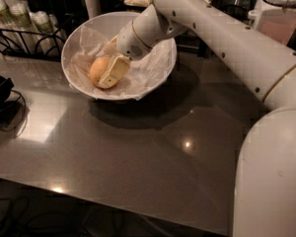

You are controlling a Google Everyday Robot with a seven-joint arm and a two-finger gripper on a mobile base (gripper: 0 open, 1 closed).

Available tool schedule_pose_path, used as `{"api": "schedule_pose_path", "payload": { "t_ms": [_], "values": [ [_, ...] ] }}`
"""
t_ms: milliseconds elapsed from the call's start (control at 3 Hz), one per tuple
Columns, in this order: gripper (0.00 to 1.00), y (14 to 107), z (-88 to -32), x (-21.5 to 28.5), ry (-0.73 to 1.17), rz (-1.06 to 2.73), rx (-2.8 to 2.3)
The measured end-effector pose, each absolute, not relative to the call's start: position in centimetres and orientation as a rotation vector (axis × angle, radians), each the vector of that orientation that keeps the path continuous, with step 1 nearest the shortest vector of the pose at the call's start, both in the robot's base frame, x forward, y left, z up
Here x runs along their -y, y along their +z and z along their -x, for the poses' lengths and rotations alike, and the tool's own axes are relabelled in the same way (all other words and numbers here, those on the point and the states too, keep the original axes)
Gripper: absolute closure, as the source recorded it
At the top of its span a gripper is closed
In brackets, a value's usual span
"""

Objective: Pick orange from white bowl

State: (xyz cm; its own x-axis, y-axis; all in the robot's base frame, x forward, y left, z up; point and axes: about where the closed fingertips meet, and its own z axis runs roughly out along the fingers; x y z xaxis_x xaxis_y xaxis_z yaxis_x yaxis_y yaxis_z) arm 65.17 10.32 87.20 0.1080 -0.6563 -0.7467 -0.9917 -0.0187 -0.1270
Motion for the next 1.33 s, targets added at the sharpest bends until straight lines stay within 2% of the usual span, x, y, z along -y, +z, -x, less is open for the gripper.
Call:
{"api": "schedule_pose_path", "payload": {
  "t_ms": [333,667,1000,1333],
  "values": [
    [0.22,86.9,-65.2,-10.2,0.665,1.746,-1.622],
    [0.27,85.6,-65.4,-10.0,0.665,1.745,-1.650],
    [0.41,84.4,-65.2,-10.0,0.670,1.737,-1.676],
    [0.64,84.1,-65.2,-9.9,0.668,1.731,-1.684]
  ]
}}
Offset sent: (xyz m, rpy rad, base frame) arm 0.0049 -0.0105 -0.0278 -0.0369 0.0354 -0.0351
